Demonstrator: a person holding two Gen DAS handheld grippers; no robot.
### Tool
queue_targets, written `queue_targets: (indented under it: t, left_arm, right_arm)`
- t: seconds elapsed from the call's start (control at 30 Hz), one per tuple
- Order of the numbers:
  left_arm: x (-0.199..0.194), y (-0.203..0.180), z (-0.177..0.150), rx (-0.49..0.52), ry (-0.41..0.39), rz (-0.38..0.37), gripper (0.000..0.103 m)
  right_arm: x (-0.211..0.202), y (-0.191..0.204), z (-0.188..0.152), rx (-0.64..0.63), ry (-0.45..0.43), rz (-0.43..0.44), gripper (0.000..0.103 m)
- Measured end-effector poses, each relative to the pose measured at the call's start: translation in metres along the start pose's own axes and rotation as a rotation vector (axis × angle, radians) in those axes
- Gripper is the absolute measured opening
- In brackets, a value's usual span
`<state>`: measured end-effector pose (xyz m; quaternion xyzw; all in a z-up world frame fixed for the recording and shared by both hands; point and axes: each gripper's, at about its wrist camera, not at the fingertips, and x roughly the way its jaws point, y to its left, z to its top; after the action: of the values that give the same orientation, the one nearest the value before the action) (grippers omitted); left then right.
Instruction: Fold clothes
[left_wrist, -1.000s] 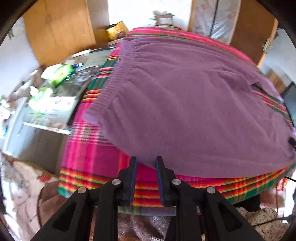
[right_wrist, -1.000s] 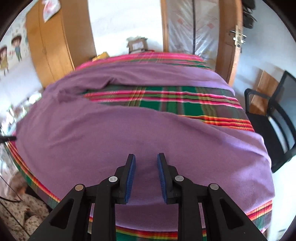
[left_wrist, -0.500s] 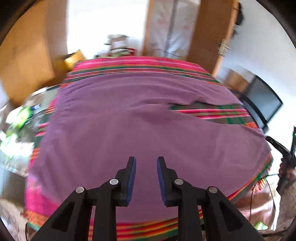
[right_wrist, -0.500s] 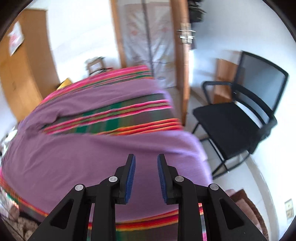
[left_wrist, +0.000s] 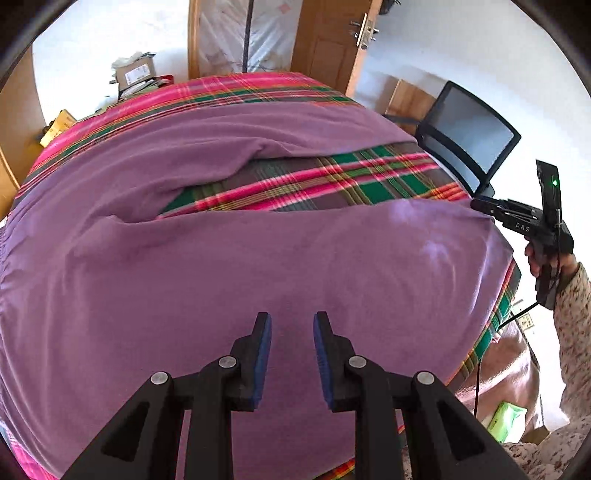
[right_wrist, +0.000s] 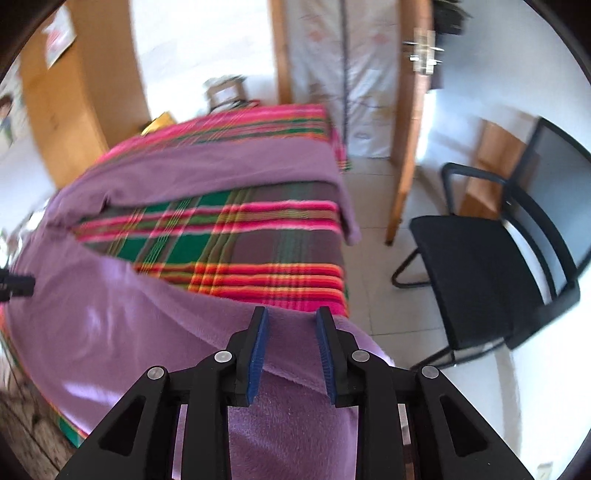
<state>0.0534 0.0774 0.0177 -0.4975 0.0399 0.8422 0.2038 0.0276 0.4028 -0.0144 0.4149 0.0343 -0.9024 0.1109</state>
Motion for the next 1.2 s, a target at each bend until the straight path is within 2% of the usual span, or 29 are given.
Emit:
queue_targets:
  t: [0.17,0.43,0.73,0.83,0.9,0.97,1.2]
  left_arm:
    - [0.007,0.000,0.004,-0.012,0.029,0.001,0.024]
    - [0.014,-0.002,0.003,-0.010,0.052,0.003,0.024]
    - [0.015,0.000,-0.001,-0.035,0.040,-0.014,0.025]
    - [0.014,0.001,-0.001,-0.036,0.040,-0.019,0.025]
    - [0.014,0.001,-0.002,-0.036,0.039,-0.022,0.025]
    - [0.013,0.002,-0.003,-0.035,0.035,-0.024,0.025]
    - [0.010,0.005,-0.006,-0.035,0.027,-0.034,0.025]
  right_arm:
    - [0.005,0.006,0.001,-0.107,0.029,0.001,0.034]
    - [0.005,0.015,0.003,-0.226,0.024,-0.039,0.036]
    - [0.008,0.008,0.006,-0.160,0.020,0.013,0.039]
    - [0.007,0.009,0.005,-0.147,0.024,0.024,0.031]
    - [0.007,0.013,0.004,-0.153,0.031,0.046,0.009]
    - [0.006,0.020,0.004,-0.175,0.031,0.035,0.003]
    - [0.009,0.015,0.011,-0.114,0.003,-0.062,0.000]
